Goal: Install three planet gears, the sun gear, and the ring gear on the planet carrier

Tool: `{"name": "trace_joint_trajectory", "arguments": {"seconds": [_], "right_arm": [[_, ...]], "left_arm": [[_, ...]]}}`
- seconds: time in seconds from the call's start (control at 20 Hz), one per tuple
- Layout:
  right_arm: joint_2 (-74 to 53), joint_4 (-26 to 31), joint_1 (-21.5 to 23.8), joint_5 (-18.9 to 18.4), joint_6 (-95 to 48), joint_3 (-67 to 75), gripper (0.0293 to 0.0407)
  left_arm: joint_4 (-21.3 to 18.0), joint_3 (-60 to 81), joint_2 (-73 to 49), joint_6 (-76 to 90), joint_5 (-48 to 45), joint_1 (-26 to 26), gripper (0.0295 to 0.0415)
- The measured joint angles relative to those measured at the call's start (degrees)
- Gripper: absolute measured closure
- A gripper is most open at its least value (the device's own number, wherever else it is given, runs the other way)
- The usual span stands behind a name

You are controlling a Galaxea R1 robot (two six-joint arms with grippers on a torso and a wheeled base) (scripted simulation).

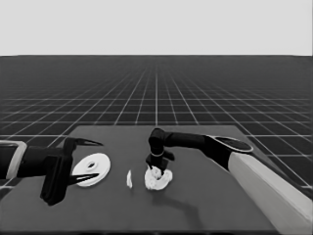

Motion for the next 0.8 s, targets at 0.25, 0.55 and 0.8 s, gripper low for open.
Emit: {"name": "trace_joint_trajectory", "arguments": {"seconds": [0.25, 0.55, 0.8], "right_arm": [[0.0, 0.0, 0.0, 0.0, 3.0, 0.0, 0.039], [-0.1, 0.0, -0.3, 0.0, 6.6, -0.1, 0.039], [-0.1, 0.0, -0.3, 0.0, 9.6, -0.1, 0.039]], "left_arm": [[0.0, 0.0, 0.0, 0.0, 0.0, 0.0, 0.0326], [0.0, 0.0, 0.0, 0.0, 0.0, 0.0, 0.0326], [0.0, 0.0, 0.0, 0.0, 0.0, 0.0, 0.0326]]}}
